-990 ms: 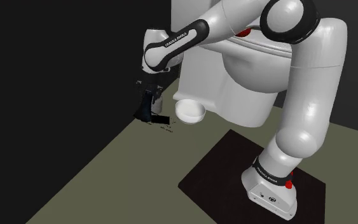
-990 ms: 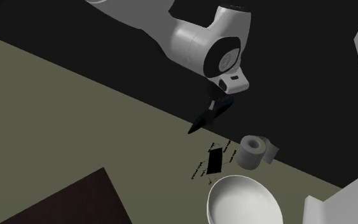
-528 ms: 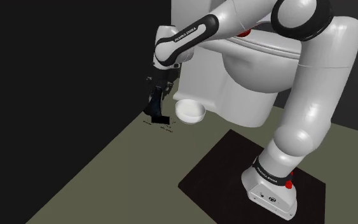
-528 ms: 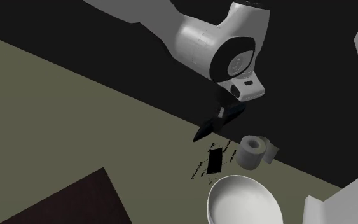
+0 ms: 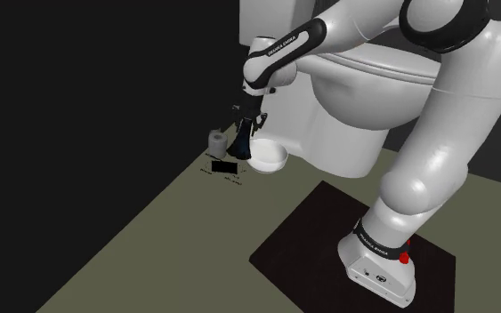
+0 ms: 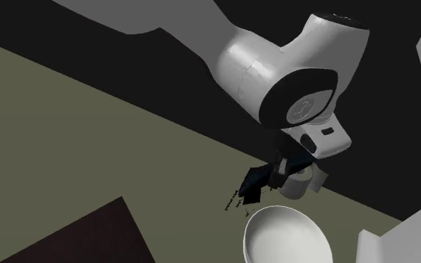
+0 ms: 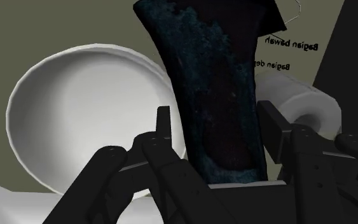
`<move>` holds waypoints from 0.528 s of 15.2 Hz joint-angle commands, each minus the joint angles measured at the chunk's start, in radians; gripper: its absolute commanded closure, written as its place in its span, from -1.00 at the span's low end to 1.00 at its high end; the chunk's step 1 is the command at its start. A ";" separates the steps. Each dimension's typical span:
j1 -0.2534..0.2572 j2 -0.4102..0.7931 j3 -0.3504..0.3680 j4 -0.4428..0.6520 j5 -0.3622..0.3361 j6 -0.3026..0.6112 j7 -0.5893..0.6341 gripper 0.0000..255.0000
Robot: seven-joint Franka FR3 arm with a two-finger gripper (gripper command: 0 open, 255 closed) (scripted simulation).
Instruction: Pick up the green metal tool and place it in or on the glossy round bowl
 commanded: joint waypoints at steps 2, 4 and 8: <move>-0.044 -0.023 -0.026 -0.026 0.013 0.000 -0.079 1.00; -0.072 -0.037 -0.045 -0.042 0.020 -0.002 -0.131 1.00; -0.123 -0.045 -0.080 -0.063 0.028 0.005 -0.223 1.00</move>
